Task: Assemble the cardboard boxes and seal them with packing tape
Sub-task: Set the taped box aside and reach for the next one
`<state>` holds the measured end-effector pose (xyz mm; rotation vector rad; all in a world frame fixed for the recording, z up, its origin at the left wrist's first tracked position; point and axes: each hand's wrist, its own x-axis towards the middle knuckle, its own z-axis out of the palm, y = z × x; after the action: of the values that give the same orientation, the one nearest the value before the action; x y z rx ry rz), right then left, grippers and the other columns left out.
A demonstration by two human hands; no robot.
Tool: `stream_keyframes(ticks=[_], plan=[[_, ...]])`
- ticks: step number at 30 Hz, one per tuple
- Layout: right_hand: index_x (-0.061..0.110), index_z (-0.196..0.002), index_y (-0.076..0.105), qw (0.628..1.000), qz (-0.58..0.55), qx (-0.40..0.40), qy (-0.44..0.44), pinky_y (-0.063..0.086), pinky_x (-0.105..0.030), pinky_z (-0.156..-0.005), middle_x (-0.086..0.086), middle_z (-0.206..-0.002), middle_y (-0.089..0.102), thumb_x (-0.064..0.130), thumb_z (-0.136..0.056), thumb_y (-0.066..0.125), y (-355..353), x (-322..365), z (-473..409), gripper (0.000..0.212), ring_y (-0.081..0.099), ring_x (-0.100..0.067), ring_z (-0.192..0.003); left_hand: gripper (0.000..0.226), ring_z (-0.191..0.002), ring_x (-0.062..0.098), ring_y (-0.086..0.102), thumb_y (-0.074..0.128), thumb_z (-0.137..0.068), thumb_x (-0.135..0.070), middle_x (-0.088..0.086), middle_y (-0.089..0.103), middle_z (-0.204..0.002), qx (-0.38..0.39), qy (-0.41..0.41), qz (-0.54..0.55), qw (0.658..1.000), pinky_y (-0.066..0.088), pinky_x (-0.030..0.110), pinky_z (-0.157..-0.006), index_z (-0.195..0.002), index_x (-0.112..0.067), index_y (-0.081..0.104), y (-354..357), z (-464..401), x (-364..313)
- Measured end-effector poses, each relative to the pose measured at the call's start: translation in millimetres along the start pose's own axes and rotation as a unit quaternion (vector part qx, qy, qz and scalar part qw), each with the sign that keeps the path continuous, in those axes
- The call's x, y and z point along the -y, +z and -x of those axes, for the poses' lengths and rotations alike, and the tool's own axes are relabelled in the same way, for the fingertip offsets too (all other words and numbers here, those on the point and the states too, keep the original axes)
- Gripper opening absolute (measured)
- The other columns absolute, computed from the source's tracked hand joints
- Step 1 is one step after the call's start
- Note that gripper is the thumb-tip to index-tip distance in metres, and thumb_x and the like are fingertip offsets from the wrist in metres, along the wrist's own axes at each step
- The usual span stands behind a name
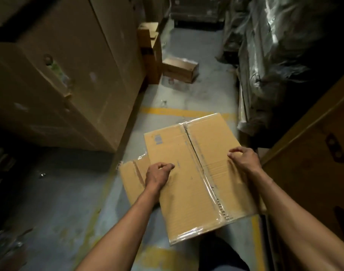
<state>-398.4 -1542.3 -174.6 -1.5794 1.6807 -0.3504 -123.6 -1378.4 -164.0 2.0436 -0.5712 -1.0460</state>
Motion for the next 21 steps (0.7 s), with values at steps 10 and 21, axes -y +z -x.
stream_keyframes(ticks=[10,21], plan=[[0.032,-0.152,0.046,0.991,0.104,0.062,0.048,0.041,-0.046,-0.112,-0.019,-0.150,0.039,0.036,-0.078,0.088,-4.9,-72.9,-166.6,0.085,0.047,-0.038,-0.135,0.020,-0.086,0.015,0.064,0.072,-0.088,-0.042,-0.009,0.072,-0.089,-0.006,-0.075,-0.055,0.996,0.051,0.034,-0.084,-0.088,-0.022,0.076,132.1,-158.0,-47.3],[0.039,-0.157,0.036,0.960,0.253,0.106,0.057,0.034,-0.058,-0.116,-0.017,-0.169,0.013,0.049,-0.085,0.079,15.0,-124.1,-178.2,0.084,0.030,-0.041,-0.149,0.040,-0.099,0.015,0.068,0.081,-0.077,-0.036,-0.001,0.075,-0.107,0.079,-0.128,-0.051,0.987,0.054,0.032,-0.092,-0.112,-0.017,0.077,145.5,-134.3,15.1]])
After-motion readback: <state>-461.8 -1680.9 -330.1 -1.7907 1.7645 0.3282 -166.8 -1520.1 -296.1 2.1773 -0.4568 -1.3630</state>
